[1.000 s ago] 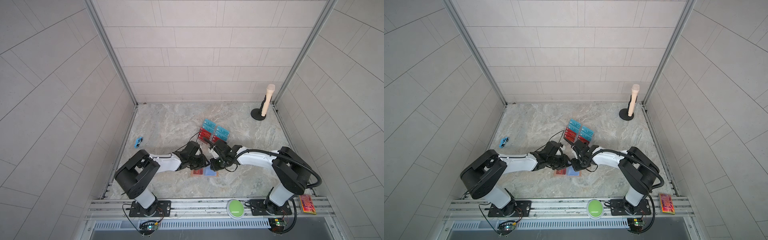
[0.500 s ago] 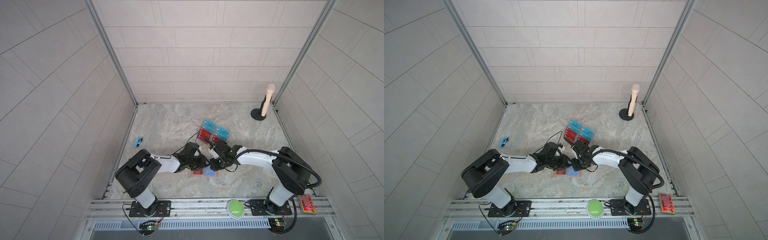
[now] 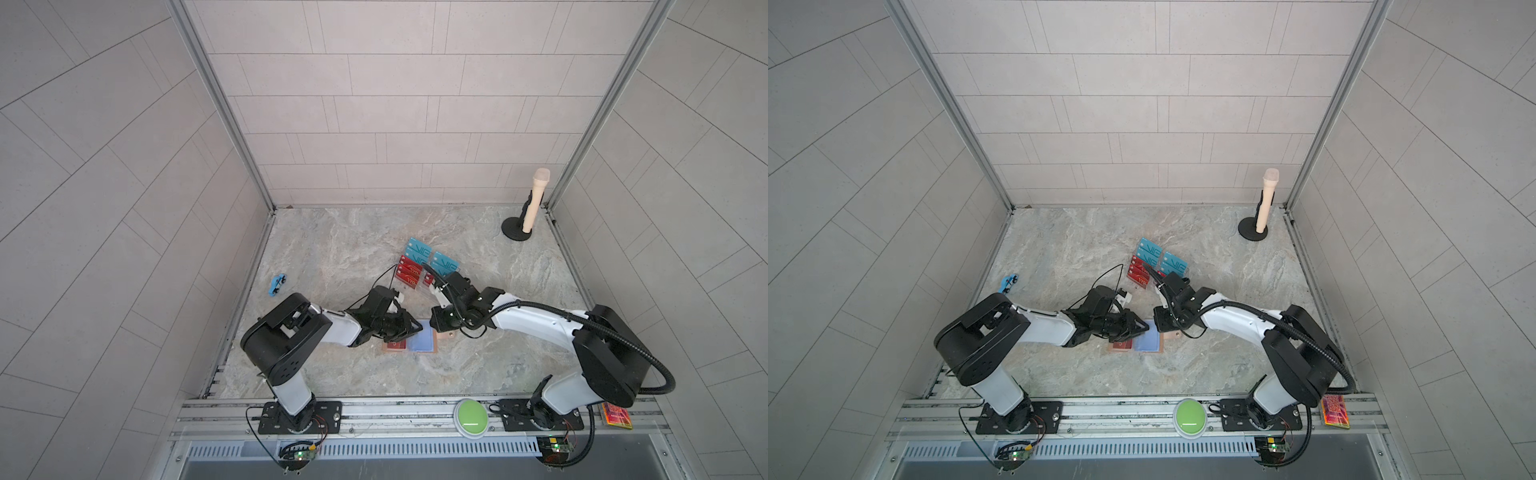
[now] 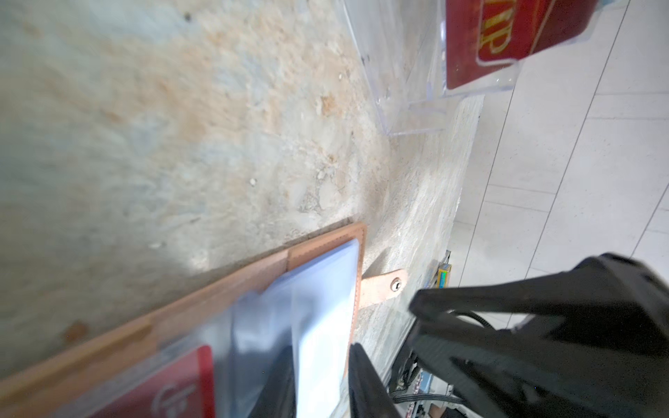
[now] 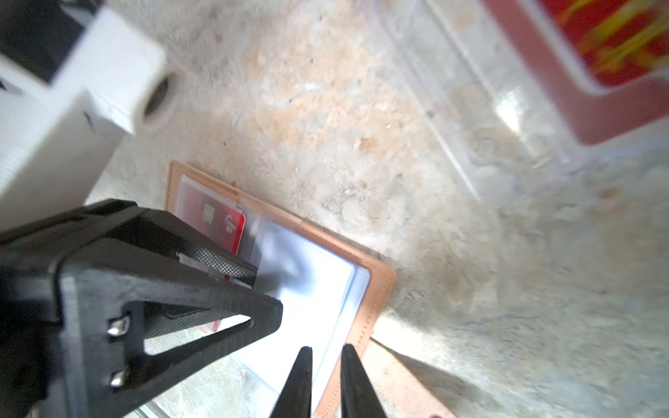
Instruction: Put the credit cards into the card holder
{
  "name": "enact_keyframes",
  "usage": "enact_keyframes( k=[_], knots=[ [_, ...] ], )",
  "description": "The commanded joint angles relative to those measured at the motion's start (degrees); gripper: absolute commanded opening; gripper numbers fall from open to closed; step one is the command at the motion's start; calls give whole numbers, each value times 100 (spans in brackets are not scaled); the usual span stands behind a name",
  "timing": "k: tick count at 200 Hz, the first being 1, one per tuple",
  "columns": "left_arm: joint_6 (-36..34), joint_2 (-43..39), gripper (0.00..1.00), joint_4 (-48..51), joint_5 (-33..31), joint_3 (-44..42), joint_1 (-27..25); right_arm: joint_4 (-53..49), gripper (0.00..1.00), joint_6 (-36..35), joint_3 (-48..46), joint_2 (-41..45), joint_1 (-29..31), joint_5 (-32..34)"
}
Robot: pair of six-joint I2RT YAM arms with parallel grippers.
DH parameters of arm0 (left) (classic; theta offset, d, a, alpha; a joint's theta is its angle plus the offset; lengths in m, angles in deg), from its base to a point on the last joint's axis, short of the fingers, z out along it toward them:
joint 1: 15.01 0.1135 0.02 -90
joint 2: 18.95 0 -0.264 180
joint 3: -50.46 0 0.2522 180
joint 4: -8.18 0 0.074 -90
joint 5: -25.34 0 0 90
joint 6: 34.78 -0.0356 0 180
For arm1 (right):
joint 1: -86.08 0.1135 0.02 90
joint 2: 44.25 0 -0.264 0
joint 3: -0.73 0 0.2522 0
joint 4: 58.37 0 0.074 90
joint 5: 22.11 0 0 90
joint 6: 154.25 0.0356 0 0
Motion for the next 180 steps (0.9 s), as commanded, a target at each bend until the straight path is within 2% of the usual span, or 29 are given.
enact_keyframes(
  k=[1,30,69,180],
  knots=[
    [-15,129,23,38,1,-53,22,167,19,177,-137,138,-68,-53],
    [-9,65,13,43,-31,-49,29,380,19,294,-258,125,-68,-144],
    [-48,-226,6,79,-84,-162,104,571,18,310,-395,93,-72,-323],
    [-392,-597,6,218,134,-237,145,1286,17,525,-650,-259,-176,-1004]
  ],
)
